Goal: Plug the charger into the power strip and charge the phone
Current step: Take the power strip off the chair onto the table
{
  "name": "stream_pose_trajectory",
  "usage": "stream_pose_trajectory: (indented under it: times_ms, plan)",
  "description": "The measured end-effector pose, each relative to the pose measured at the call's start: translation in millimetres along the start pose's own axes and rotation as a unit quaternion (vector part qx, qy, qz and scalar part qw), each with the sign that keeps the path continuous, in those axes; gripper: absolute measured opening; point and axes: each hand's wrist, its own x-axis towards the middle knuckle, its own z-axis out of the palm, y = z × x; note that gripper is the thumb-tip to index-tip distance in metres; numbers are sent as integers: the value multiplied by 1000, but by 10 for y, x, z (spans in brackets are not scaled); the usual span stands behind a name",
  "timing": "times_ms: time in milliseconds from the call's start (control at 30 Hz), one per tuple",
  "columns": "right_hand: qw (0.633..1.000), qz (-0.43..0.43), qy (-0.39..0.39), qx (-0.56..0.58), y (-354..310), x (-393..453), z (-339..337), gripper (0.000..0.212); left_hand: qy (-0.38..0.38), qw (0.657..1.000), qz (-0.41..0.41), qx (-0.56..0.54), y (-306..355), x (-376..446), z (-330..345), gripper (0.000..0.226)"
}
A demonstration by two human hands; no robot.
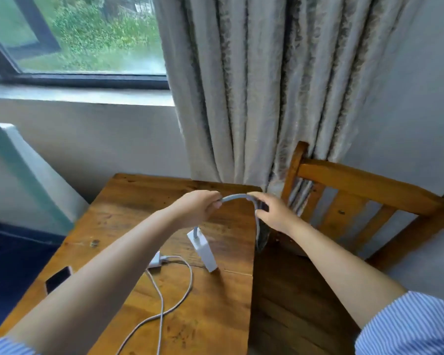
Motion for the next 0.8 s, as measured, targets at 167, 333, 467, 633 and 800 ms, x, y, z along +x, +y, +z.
stream_pose_trajectory:
  times_ms: [167, 333, 467, 633, 800]
  plan:
    - [995, 23, 3, 97, -383, 15, 467, 36, -5, 999, 26, -37, -563, -376, -6, 14]
    - [984, 39, 72, 157, -555, 94, 610, 43, -6, 998, 11, -54, -937, -482, 124, 42]
    - [985, 64, 99, 128, -532, 82, 536, 42, -33, 995, -37, -90, -1168, -498, 474, 11]
    - [994, 76, 66, 48, -422, 73, 368, 36, 41, 986, -48, -157, -1205, -416, 818, 15]
    - [999, 34, -13, -14, -460, 166, 224, 28, 60, 996, 17, -59, -1102, -84, 790, 18]
